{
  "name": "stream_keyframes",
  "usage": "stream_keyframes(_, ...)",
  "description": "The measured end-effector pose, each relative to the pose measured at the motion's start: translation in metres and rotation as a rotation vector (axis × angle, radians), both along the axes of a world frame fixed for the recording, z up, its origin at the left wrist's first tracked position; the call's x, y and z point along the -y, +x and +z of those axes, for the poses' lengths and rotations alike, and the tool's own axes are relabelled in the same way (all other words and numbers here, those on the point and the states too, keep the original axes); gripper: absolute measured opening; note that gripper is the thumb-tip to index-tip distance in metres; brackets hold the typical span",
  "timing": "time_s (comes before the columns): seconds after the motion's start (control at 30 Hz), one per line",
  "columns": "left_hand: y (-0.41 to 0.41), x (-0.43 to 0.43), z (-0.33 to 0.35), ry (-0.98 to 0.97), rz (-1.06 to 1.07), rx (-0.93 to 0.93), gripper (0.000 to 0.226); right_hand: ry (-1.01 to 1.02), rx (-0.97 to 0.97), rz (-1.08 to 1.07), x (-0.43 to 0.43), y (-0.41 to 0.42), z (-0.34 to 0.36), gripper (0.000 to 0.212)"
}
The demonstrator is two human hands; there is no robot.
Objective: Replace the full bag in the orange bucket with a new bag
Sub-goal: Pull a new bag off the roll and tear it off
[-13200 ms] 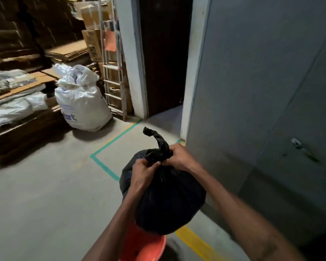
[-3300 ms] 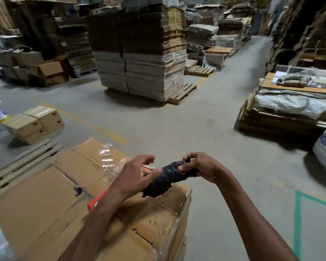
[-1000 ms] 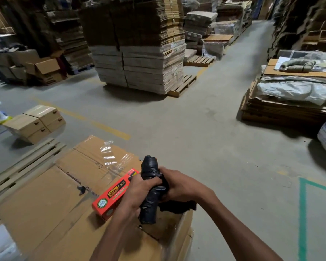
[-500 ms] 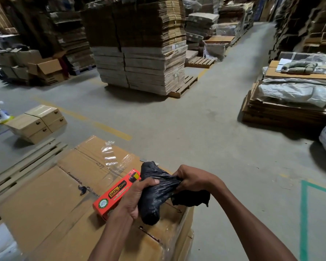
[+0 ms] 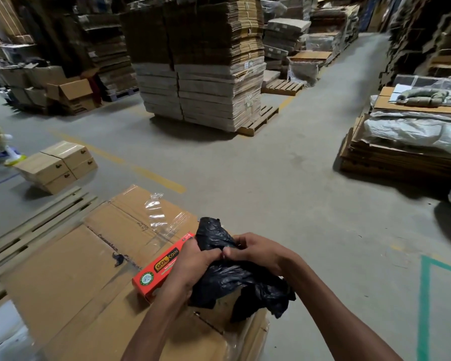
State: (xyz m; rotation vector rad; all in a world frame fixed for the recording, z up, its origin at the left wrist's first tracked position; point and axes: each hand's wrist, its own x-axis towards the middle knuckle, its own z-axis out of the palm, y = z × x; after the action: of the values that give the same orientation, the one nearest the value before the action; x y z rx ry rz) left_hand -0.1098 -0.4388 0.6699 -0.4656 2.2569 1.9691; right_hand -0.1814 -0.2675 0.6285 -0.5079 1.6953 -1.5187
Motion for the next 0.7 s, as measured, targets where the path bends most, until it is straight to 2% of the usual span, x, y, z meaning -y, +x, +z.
stream_keyframes(0.1,0.001,0.004,-0.002,0.125,0.056,0.015,0.027,-0.045,0.034,-0.112,0.010,0.003,0.001,0.038)
stream_keyframes(0.17,0.004,0.008,-0.003,0.250,0.062,0.085,0.035,-0.039,-0.002,-0.096,0.010,0.004,0.006,0.023)
stream_keyframes(0.27,0.009,0.011,-0.008,0.519,0.075,0.228,0.042,-0.040,-0.026,-0.090,0.010,0.004,0.011,0.016)
stream_keyframes(0.37,0.010,0.009,-0.012,0.724,0.043,0.238,0.049,-0.094,0.011,-0.118,0.007,0.002,0.014,0.010)
stream_keyframes(0.47,0.010,0.006,-0.016,0.794,-0.014,0.220,0.051,-0.106,0.001,-0.102,-0.001,0.000,0.015,0.009)
stream_keyframes(0.7,0.007,0.005,-0.029,0.820,-0.010,0.238,0.062,-0.045,-0.023,-0.138,-0.019,-0.010,0.001,0.013)
